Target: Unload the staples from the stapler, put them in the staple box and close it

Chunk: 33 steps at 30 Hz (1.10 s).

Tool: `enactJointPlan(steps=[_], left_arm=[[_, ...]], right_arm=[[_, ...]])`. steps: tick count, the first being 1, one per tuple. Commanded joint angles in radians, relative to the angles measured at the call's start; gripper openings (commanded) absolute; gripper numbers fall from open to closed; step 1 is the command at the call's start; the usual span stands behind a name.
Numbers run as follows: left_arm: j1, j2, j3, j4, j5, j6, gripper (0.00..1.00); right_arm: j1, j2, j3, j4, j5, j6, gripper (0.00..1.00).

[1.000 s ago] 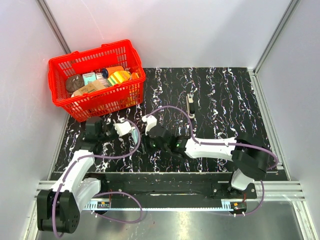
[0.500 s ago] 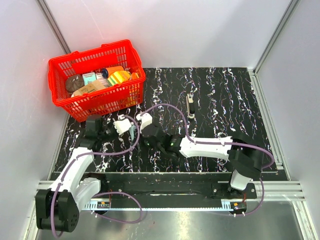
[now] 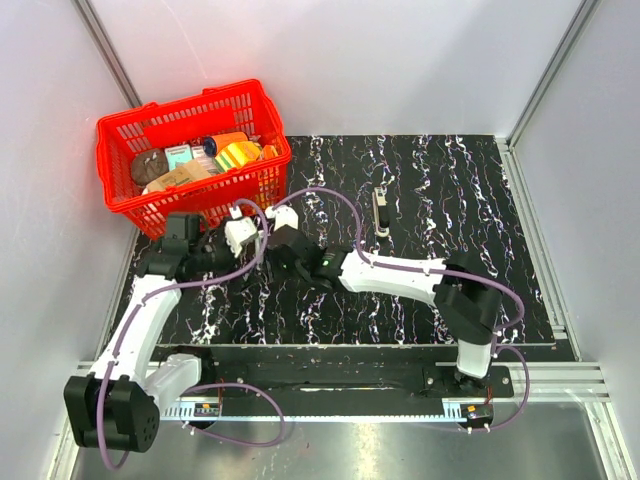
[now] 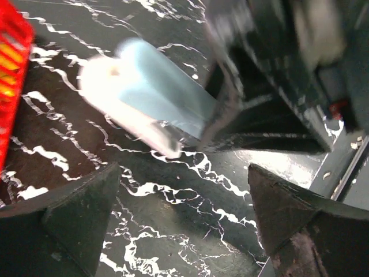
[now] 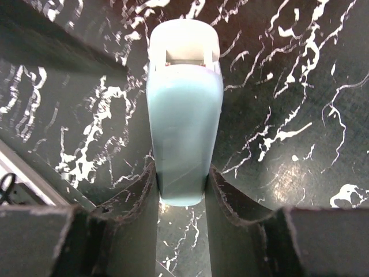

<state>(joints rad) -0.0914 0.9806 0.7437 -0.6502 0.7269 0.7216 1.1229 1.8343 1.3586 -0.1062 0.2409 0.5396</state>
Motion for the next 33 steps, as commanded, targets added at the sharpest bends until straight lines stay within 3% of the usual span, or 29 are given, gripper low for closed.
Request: enactJointPlan(steps=[1, 6, 11, 21, 23, 27, 33], left_arm=[[0.065, -0.02, 0.134, 0.006, -0.049, -0.157, 0.99], [0.202, -0.029, 0.212, 0.001, -0.063, -0.24, 0.99], [0.289, 0.0, 0.267, -0.034, -0.04, -0.3, 0.99], [0.297, -0.065, 0.22, 0.006, -0.092, -0.298, 0.99], [0.295, -0.066, 0.211, 0.007, -0.089, -0.301, 0.99], [0.297, -0.079, 0.188, 0.027, -0.096, -0.313, 0.99], [0.295, -0.1, 0.154, 0.06, -0.087, -0.298, 0.99]], right_arm=[[0.0, 0.042, 0.103, -0.145, -0.005, -0.006, 0.0], [0.002, 0.112, 0.18, -0.255, -0.021, -0.032, 0.0], [0.0, 0.264, 0.382, -0.464, -0.064, -0.029, 0.0], [-0.011, 0.554, 0.783, -0.802, -0.158, -0.033, 0.0], [-0.014, 0.612, 0.85, -0.852, -0.149, -0.033, 0.16], [-0.017, 0.678, 0.951, -0.894, -0.14, -0.03, 0.38], [-0.017, 0.674, 0.955, -0.873, -0.133, -0.012, 0.6]])
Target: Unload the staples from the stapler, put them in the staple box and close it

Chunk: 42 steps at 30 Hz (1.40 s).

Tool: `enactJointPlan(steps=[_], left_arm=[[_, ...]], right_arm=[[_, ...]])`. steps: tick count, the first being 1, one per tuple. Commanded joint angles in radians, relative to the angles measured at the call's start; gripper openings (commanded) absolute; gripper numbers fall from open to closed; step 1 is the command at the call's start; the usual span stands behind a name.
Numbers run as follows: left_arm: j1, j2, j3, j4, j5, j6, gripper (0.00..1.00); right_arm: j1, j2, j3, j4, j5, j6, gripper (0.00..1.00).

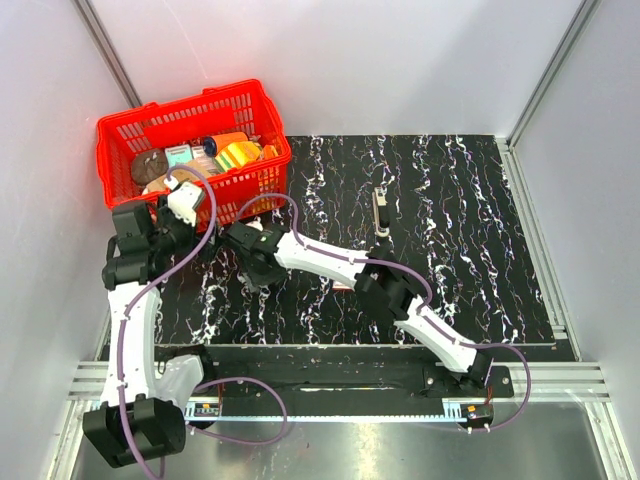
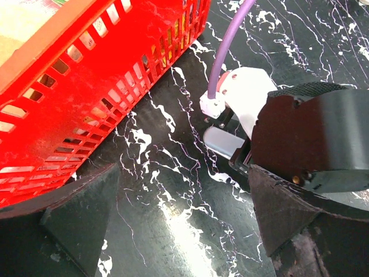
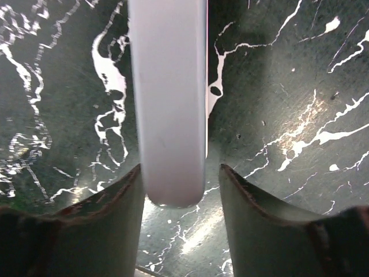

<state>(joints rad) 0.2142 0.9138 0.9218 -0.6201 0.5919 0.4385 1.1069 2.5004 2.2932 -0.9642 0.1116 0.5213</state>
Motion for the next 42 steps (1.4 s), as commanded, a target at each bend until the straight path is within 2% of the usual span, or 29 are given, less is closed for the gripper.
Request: enactJointPlan(steps=[1, 9, 14, 17, 20, 22, 26, 31, 42], left_arm=[[-0.01, -0.033, -0.029, 0.036, 0.049, -0.015, 0.99], [-0.013, 0.01, -0.017, 0.043, 0.051, -0.029, 0.99], [-0.039, 0.011, -0.011, 0.043, 0.046, -0.029, 0.99], [-0.116, 0.008, -0.009, 0.016, 0.019, 0.032, 0.99], [-0.254, 0.046, -0.024, -0.024, -0.073, 0.107, 0.99], [-0.327, 0.104, -0.006, -0.052, -0.163, 0.109, 0.99], [-0.375, 0.175, 0.031, -0.076, -0.164, 0.091, 0.99], [-0.42, 0.126, -0.006, 0.002, -0.19, 0.069, 0.99], [-0.432, 0.102, -0.052, 0.017, -0.201, 0.077, 0.99]], right_arm=[[0.001, 0.0, 0.009, -0.008, -0.003, 0.006, 0.64], [-0.012, -0.175, -0.135, 0.059, 0.031, 0.013, 0.75], [-0.065, -0.38, -0.354, 0.169, 0.051, 0.006, 0.78], [-0.142, -0.518, -0.553, 0.258, 0.074, 0.011, 0.78], [-0.206, -0.6, -0.714, 0.32, 0.098, 0.002, 0.75], [-0.229, -0.614, -0.785, 0.331, 0.138, -0.012, 0.7], [-0.239, -0.614, -0.908, 0.383, 0.204, -0.011, 0.68], [-0.254, -0.647, -1.024, 0.507, 0.25, 0.011, 0.66], [-0.271, -0.693, -1.164, 0.667, 0.261, 0.046, 0.6]])
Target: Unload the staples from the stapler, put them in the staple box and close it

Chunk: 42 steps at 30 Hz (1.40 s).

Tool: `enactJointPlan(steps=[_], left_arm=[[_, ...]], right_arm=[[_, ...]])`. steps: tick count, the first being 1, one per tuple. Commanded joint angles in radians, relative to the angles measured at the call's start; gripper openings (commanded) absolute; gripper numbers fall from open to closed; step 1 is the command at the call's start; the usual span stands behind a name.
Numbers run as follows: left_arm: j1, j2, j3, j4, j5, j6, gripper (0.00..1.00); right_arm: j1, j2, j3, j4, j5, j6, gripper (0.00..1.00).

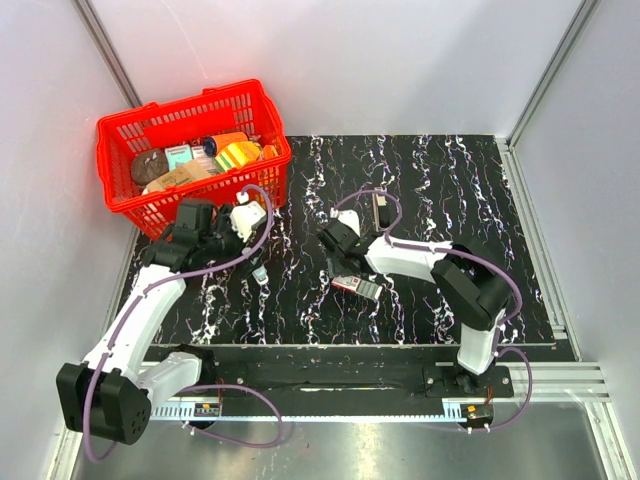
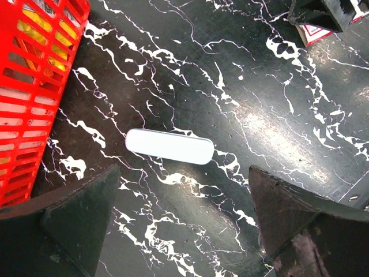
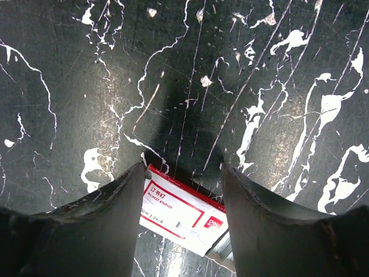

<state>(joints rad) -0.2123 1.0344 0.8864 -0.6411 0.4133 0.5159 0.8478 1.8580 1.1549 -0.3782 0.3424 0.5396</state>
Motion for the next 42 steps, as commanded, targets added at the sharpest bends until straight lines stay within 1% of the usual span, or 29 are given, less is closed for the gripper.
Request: enactJointPlan(steps=[1, 5, 10, 13, 15, 17, 20, 24, 27, 31, 33, 39, 42], left_arm=[[-0.004, -0.02, -0.02, 0.038, -0.022, 0.001, 0.99], [-0.007, -0.028, -0.027, 0.038, -0.022, 0.006, 0.99], [-0.007, -0.031, -0.032, 0.038, -0.027, 0.012, 0.99], [-0.007, -0.031, -0.035, 0.038, -0.028, 0.013, 0.99], [-0.007, -0.03, -0.038, 0.043, -0.034, 0.01, 0.99], [-0.007, -0.028, -0.041, 0.05, -0.037, 0.004, 0.99], [-0.01, -0.025, -0.044, 0.061, -0.045, -0.007, 0.99], [-0.029, -0.027, -0.073, 0.104, -0.094, -0.028, 0.99], [-0.044, -0.033, -0.093, 0.124, -0.111, -0.027, 0.99], [-0.052, -0.036, -0.101, 0.129, -0.126, -0.021, 0.99], [-0.052, -0.037, -0.102, 0.13, -0.14, -0.019, 0.99], [-0.052, -0.04, -0.098, 0.13, -0.165, -0.019, 0.99], [-0.052, -0.034, -0.098, 0.132, -0.172, -0.027, 0.99]], right_arm=[[-0.012, -0.059, -0.03, 0.081, 0.026, 0.033, 0.6], [-0.01, -0.105, -0.055, 0.099, 0.017, 0.04, 0.6], [-0.012, -0.132, -0.04, 0.099, 0.009, 0.039, 0.6], [-0.019, -0.146, -0.014, 0.085, 0.044, 0.025, 0.6], [-0.041, -0.157, 0.015, 0.07, 0.072, 0.01, 0.62], [-0.076, -0.163, 0.058, 0.039, 0.096, -0.007, 0.68], [-0.139, -0.154, 0.138, -0.019, 0.135, -0.035, 0.72], [-0.228, -0.111, 0.248, -0.083, 0.167, -0.084, 0.77], [-0.283, -0.06, 0.314, -0.102, 0.176, -0.13, 0.8], [-0.348, 0.022, 0.393, -0.116, 0.147, -0.184, 0.8], [-0.371, 0.061, 0.417, -0.116, 0.109, -0.201, 0.8], [-0.398, 0.154, 0.46, -0.116, 0.037, -0.224, 0.77], [-0.4, 0.182, 0.465, -0.116, 0.023, -0.219, 0.71]])
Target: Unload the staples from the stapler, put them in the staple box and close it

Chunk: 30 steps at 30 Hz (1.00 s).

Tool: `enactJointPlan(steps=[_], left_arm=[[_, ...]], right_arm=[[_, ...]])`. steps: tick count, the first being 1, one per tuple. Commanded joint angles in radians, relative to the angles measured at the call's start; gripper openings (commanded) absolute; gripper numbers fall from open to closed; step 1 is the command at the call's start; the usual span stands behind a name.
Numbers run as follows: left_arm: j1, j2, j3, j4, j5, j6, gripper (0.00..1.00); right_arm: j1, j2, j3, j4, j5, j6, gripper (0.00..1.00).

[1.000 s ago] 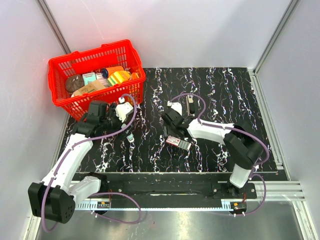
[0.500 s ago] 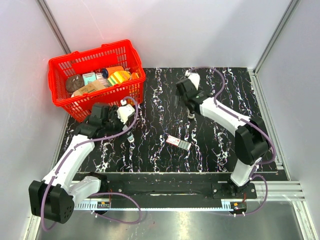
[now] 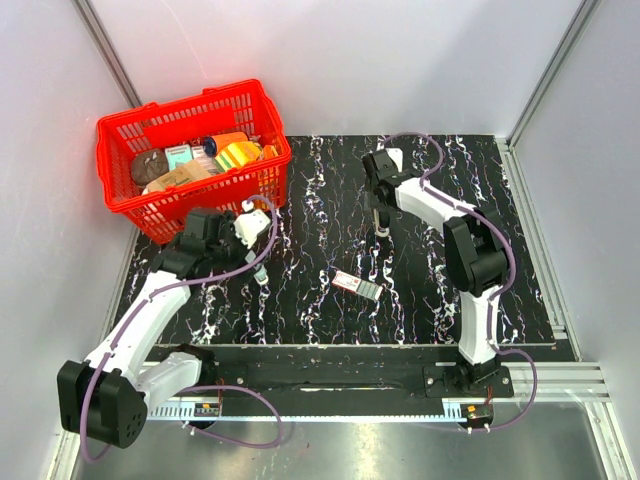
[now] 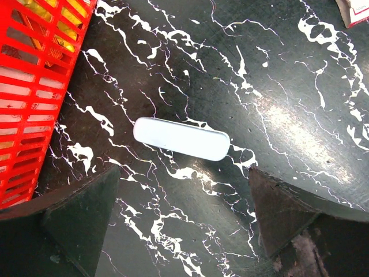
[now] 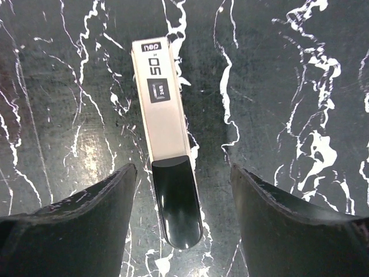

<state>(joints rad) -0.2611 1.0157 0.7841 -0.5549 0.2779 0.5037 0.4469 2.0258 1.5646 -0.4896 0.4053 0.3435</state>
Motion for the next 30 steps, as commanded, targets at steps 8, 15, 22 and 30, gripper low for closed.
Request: enactJointPlan(steps=[8, 15, 22, 30], left_arm=[[0.002, 0.03, 0.017, 0.067, -0.14, -0.105, 0.99], [0.056, 0.073, 0.062, -0.005, -0.031, -0.08, 0.99], [-0.046, 0.113, 0.165, -0.033, -0.085, -0.119, 0.99], [-0.147, 0.28, 0.198, 0.133, 0.085, -0.28, 0.88]], right_arm=[[0.001, 0.037, 0.034, 0.006, -0.069, -0.005, 0.49], [0.001, 0.014, 0.006, 0.028, -0.108, 0.015, 0.11], [0.03, -0.091, -0.075, 0.081, -0.233, 0.118, 0.0], [0.131, -0.266, -0.235, 0.236, -0.263, 0.317, 0.0]])
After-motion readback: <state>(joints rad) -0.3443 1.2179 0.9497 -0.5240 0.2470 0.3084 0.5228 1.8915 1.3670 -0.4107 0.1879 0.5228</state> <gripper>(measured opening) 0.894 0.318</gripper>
